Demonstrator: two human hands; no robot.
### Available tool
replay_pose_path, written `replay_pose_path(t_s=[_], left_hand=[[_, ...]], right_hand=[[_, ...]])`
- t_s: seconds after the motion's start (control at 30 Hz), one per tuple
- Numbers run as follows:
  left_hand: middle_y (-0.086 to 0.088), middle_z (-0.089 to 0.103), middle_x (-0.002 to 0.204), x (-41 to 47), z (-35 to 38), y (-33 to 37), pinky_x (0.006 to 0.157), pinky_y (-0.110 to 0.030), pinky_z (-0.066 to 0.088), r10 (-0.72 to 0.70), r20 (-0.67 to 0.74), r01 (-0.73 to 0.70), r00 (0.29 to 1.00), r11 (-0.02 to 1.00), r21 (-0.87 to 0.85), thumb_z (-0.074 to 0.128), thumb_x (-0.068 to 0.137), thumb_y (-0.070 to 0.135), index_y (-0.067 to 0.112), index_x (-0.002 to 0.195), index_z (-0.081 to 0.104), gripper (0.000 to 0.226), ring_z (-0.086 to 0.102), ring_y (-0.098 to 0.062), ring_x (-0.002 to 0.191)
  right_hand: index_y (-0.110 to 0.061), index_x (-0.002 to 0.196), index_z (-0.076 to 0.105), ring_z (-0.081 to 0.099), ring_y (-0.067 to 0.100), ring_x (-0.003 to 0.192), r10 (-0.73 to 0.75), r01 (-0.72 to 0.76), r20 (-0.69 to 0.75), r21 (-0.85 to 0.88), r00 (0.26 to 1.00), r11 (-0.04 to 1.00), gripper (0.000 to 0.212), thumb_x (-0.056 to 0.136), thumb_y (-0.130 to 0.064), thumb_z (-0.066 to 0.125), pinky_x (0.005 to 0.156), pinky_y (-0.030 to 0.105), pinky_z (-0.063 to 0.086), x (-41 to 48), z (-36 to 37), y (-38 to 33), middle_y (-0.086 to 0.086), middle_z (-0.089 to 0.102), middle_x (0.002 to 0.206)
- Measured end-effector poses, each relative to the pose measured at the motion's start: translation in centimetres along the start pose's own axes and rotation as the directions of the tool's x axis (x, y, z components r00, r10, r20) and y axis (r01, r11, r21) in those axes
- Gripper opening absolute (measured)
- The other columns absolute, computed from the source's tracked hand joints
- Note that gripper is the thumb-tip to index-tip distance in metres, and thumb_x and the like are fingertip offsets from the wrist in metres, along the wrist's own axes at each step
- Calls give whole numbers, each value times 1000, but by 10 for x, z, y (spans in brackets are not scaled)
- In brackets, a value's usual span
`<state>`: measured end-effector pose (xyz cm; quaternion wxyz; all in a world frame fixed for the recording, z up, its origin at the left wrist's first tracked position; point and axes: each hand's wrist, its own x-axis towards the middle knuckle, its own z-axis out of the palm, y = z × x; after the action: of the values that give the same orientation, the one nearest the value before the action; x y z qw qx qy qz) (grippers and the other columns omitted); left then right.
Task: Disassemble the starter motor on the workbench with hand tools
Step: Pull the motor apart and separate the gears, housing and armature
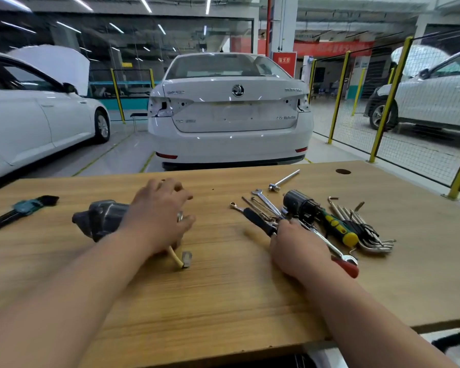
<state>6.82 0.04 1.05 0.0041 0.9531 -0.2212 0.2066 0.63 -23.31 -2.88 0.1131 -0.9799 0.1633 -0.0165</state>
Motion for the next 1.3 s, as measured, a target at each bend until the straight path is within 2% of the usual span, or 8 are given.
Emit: replay_pose_path(t_s=[0.2,0.5,0.63,0.73,0.9,1.17,1.23,1.3], left_hand=[[10,30,150,-2,-5,-69,109,-41,24,-68,375,-38,924,963,267,43,48,95,43,146,14,115,33,-21,133],[9,43,134,-1,21,-62,105,-39,29,-46,234,-18,971,964,267,65,65,67,39,137,26,87,41,-19,120],[11,46,131,0,25,-64,103,-39,30,-18,200,-35,980,966,258,61,64,70,39,135,28,84,44,-18,116],[13,48,127,-1,30,-67,101,-38,30,6,173,-47,985,970,238,61,63,70,42,132,27,82,44,-16,113],[14,45,132,-4,34,-66,103,-35,28,78,136,-99,988,983,155,61,62,70,43,135,15,91,39,-15,117],[-2,29,150,0,22,-58,116,-44,7,2,230,-98,973,908,408,67,79,45,25,147,-19,111,19,-32,140],[-3,34,147,3,19,-60,116,-47,1,-26,262,-113,965,858,502,63,81,40,20,149,-10,102,23,-34,139],[2,46,137,5,17,-66,113,-42,20,-38,268,-100,963,870,483,65,75,46,22,143,18,87,43,-24,125]], right_hand=[[-15,132,43,58,29,105,81,-83,-45,-60,996,995,35,100,-29,46,67,38,46,4,4,2,7,40,131],[-15,139,40,45,30,122,82,-86,-49,-65,995,994,45,94,-17,48,85,38,44,6,-4,-10,9,38,138],[-22,135,49,50,21,118,-281,313,-244,103,928,944,39,98,-34,50,86,33,44,1,-4,-38,0,46,137],[-27,142,43,53,16,117,-508,522,-123,250,853,816,58,91,-48,61,96,36,50,5,6,-72,-6,46,141],[-27,141,42,53,15,97,-591,546,123,270,797,793,75,78,-50,74,67,25,42,29,-1,-129,-5,54,133],[-23,103,63,55,16,69,-606,615,239,40,759,787,39,75,-43,80,57,31,43,33,0,-176,-5,57,78],[-25,87,55,58,16,69,-578,585,203,30,790,810,36,73,-48,79,53,30,43,32,3,-173,-3,61,79],[-27,86,52,60,16,69,-576,582,170,17,799,813,39,71,-53,77,50,29,43,31,3,-168,-3,62,80]])
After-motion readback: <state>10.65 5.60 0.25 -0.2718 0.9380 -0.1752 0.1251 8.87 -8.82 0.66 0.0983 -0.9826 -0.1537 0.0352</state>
